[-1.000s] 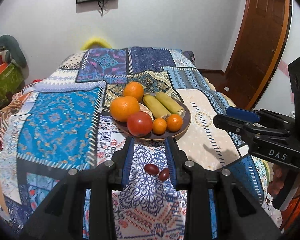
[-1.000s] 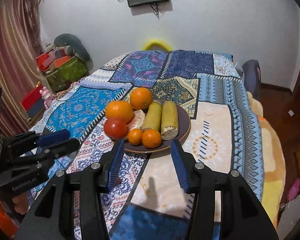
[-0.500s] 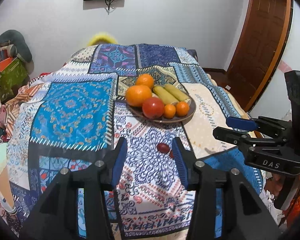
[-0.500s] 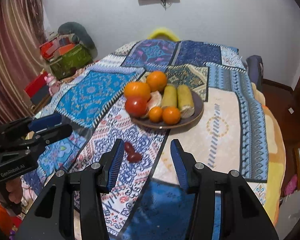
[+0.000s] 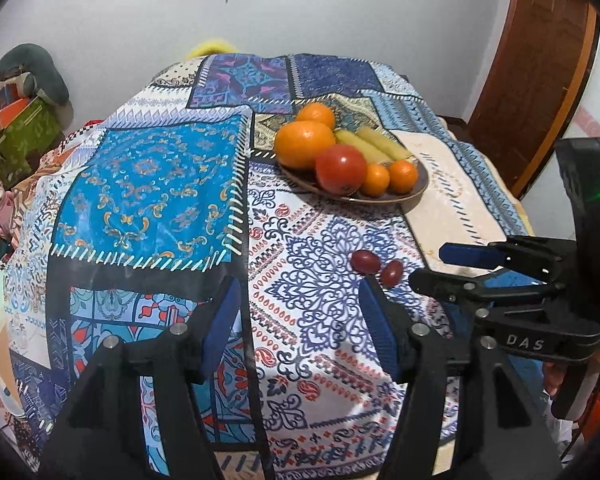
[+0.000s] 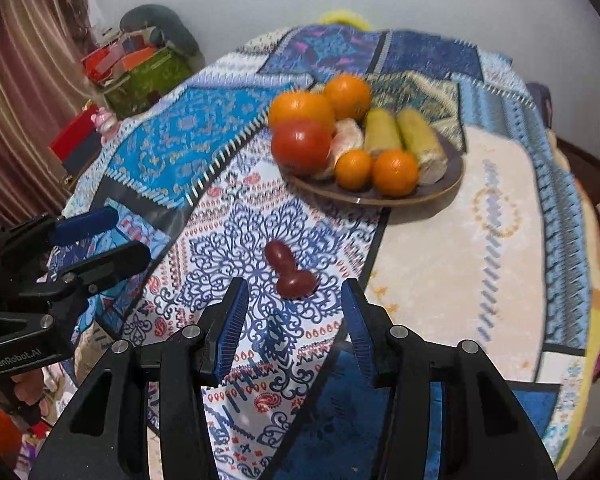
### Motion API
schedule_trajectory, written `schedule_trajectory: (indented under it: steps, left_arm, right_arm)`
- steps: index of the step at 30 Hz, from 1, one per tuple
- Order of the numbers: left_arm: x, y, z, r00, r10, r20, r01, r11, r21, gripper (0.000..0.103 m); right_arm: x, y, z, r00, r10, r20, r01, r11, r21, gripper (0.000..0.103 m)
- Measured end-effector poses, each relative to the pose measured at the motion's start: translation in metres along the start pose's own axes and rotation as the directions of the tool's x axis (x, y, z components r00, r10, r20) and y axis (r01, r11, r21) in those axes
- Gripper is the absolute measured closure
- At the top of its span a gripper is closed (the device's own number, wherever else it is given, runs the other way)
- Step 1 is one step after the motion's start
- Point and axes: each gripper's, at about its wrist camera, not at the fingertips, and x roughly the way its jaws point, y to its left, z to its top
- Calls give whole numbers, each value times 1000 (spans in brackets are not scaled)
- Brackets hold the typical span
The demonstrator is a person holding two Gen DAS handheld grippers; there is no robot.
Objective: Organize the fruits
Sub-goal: 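Grasp one red date with the right tool while the left tool approaches the other date, then carry the date to the plate with the right tool while the left tool grasps and carries the second date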
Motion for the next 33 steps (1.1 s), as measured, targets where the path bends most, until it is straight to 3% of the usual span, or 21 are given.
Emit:
schedule_trajectory:
  steps: [12, 15, 16, 18, 31, 33]
  left_arm:
    - [31, 5, -6, 998, -11, -55, 10, 1000, -10, 42]
    - [36, 4, -7, 998, -18, -68, 17, 1000, -11, 42]
    - [37, 4, -7, 997, -19, -69, 19, 1000, -12, 42]
    - [39, 2, -6, 997, -24, -71, 23, 1000, -13, 42]
    - [74, -38, 4, 986, -110, -127, 115, 993, 33, 43]
    - [81, -43, 5, 984, -111, -136, 117, 992, 38, 47]
  right_arm:
    - [39, 2, -3, 999, -7, -46, 5, 1000, -31, 60]
    - [40, 4, -2, 999, -19, -43, 17, 999, -48, 67]
    - [39, 4, -2, 999, -27, -41, 25, 998, -56, 74]
    - [39, 3, -2, 999, -20, -46, 18, 998, -62, 77]
    - [4, -34, 0, 999, -30, 36, 30, 999, 26, 77]
    - [-1, -41, 0, 998, -33, 49, 31, 999, 39, 77]
